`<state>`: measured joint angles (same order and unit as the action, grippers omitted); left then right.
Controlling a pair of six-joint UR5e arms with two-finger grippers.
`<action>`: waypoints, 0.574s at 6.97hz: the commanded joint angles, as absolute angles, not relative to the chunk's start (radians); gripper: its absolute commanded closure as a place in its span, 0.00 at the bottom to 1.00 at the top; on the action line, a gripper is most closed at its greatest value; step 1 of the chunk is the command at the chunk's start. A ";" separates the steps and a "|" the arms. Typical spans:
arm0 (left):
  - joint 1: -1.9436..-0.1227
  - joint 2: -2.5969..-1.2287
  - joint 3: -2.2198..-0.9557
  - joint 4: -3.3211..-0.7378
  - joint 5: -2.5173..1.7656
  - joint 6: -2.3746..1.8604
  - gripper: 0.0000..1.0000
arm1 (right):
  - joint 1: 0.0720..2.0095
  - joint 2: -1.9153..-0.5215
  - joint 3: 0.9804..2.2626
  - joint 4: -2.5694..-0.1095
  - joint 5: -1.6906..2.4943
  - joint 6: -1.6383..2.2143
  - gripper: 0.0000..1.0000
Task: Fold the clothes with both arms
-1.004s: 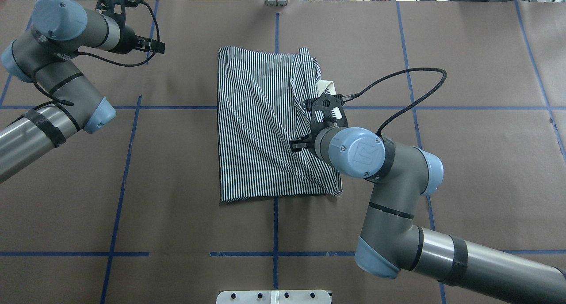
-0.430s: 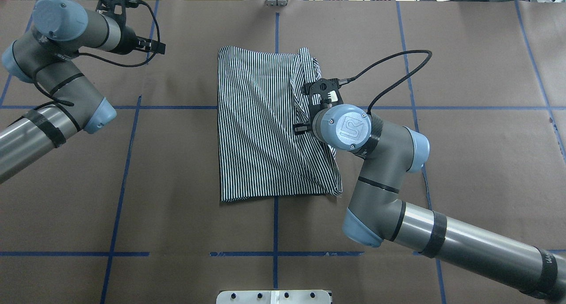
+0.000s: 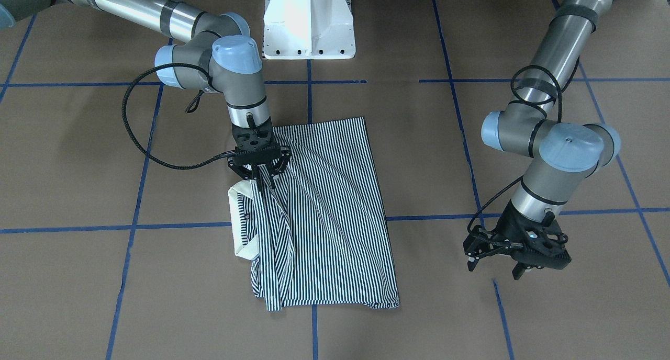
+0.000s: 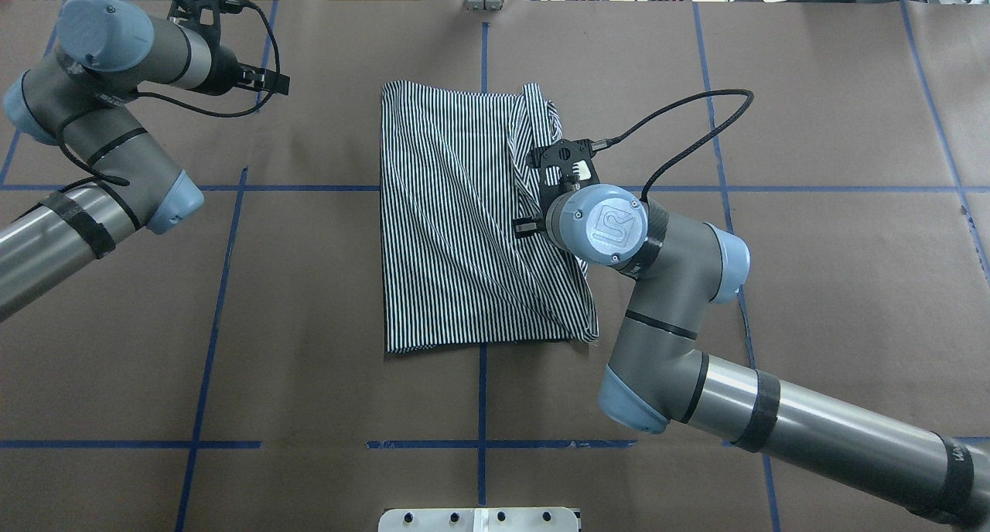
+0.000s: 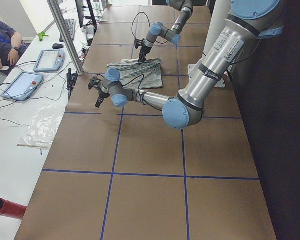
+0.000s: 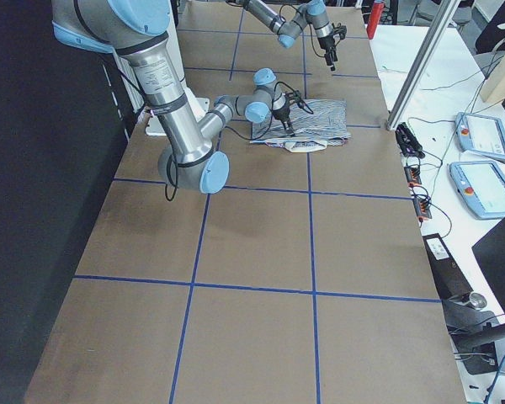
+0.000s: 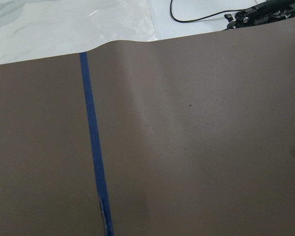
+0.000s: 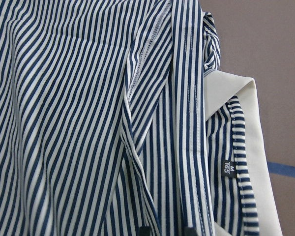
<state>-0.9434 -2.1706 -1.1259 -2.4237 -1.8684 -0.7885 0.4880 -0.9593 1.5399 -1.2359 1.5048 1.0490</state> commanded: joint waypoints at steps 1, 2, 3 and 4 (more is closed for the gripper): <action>-0.943 -2.171 -1.126 -2.424 -1.868 -0.788 0.00 | 0.485 -0.959 1.540 -1.236 1.505 1.049 0.73; -0.943 -2.171 -1.129 -2.424 -1.868 -0.788 0.00 | 0.482 -0.960 1.539 -1.235 1.505 1.049 0.73; -0.943 -2.171 -1.129 -2.424 -1.868 -0.788 0.00 | 0.480 -0.960 1.537 -1.235 1.505 1.049 0.73; -0.943 -2.171 -1.129 -2.424 -1.868 -0.788 0.00 | 0.480 -0.962 1.534 -1.235 1.505 1.048 0.73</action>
